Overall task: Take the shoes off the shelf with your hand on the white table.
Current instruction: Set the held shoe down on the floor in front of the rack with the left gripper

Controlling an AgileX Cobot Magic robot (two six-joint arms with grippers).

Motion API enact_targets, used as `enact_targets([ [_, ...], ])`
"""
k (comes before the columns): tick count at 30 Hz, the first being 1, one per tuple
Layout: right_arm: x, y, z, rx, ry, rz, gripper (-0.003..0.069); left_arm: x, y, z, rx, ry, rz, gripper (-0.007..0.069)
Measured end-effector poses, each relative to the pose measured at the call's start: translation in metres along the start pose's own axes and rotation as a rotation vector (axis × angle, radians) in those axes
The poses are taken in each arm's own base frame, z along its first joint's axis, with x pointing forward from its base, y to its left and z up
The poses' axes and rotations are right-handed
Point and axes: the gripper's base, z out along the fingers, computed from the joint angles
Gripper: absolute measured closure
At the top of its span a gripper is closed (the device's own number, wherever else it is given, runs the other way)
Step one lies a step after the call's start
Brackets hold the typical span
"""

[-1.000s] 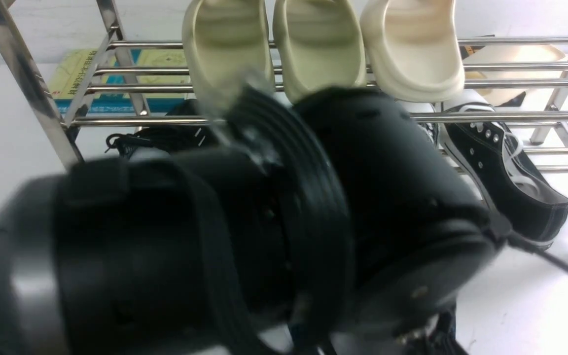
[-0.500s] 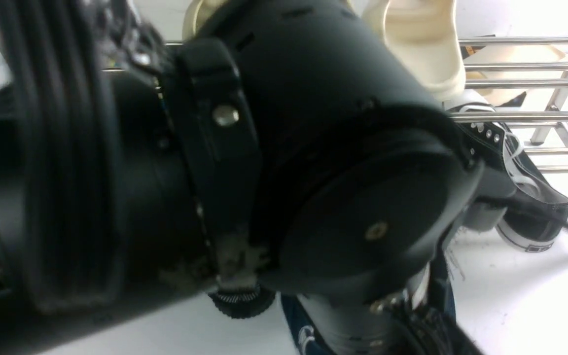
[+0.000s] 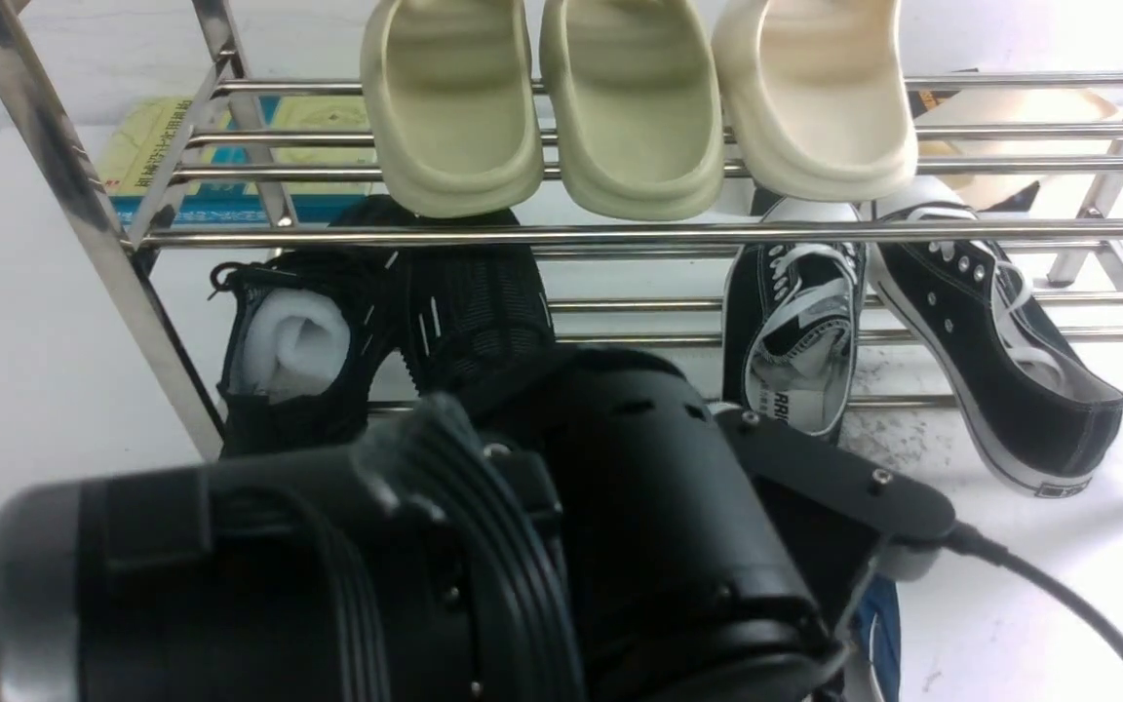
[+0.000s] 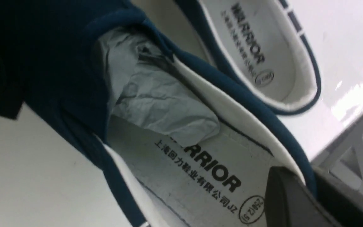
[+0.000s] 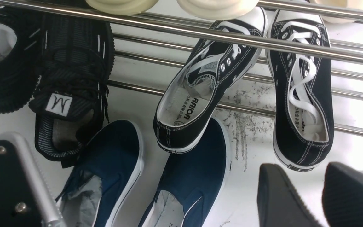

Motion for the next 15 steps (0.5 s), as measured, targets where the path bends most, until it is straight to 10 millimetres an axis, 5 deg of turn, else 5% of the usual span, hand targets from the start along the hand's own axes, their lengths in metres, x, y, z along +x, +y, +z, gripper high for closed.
enact_targets([
  [15, 0.0, 0.0, 0.0, 0.002, 0.001, 0.0, 0.042, -0.004, 0.005, 0.047, -0.127, 0.023, 0.103, 0.0572],
])
